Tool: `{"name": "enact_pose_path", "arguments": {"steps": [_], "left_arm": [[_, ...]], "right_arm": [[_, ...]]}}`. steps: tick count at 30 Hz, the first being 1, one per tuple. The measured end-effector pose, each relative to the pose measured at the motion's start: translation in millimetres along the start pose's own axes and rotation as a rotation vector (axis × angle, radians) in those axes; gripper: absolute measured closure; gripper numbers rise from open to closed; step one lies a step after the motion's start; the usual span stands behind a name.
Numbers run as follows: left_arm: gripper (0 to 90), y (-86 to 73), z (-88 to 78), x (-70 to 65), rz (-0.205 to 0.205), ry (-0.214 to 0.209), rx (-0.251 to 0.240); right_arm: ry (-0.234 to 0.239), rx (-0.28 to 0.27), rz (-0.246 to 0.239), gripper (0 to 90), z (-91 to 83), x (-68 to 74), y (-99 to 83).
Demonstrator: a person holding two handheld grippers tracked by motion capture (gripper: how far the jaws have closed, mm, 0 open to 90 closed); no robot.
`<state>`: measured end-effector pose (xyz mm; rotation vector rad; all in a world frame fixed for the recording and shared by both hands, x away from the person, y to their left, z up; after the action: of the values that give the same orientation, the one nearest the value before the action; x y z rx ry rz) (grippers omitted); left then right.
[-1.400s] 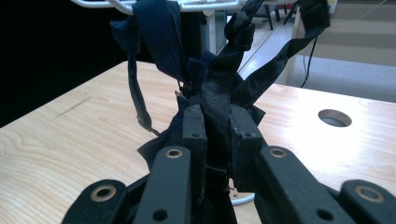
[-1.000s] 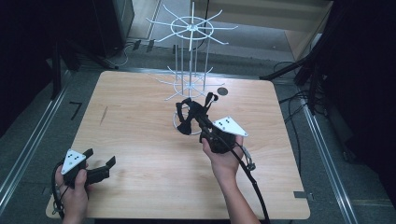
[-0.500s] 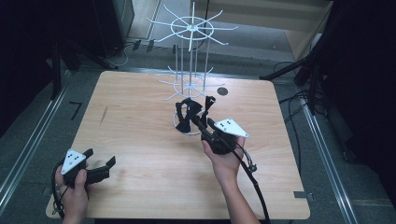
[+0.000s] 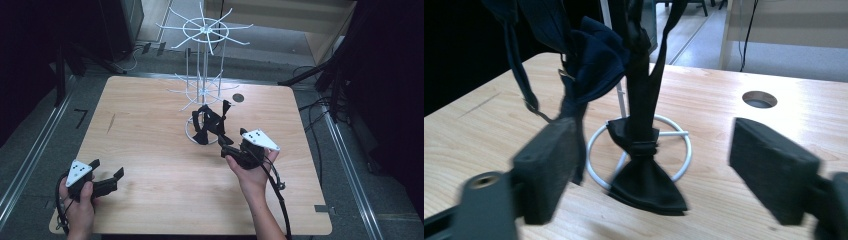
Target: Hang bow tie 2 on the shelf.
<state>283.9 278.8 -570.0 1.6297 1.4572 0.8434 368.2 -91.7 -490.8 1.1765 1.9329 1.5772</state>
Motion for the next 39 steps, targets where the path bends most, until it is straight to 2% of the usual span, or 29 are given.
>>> {"name": "enact_pose_path", "arguments": {"steps": [2, 3, 5, 24, 39], "left_arm": [[8.0, 0.0, 0.0, 0.0, 0.0, 0.0, -0.001], [8.1, 0.1, 0.0, 0.0, -0.001, 0.0, -0.002], [8.0, 0.2, 0.0, -0.1, -0.002, 0.0, -0.003], [8.0, 0.3, 0.0, -0.5, 0.001, -0.001, -0.004], [8.0, 0.2, 0.0, -0.7, 0.006, 0.002, -0.005]], "right_arm": [[-0.002, 0.007, -0.01, 12.5, -2.7, -1.4, -2.6], [-0.019, 0.019, -0.039, 12.4, -4.5, -3.2, -5.5], [-0.035, 0.021, -0.055, 12.3, -6.9, -5.0, -8.0], [-0.076, 0.023, -0.02, 12.3, -36.6, -34.6, -31.9], [-0.117, 0.037, -0.013, 12.6, -54.4, -55.7, -48.5]]}}
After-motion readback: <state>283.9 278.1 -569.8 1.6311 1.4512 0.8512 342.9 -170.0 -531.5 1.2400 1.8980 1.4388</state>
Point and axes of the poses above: each handheld gripper's, and its own axes: z roughly forward along the jaws, y roughly out of its top, x roughly to its left, the point moved 10 cm from there along z, roughly forward along the jaws, and after that the axes turned 10 degrees about y, right-handed, at the moved point
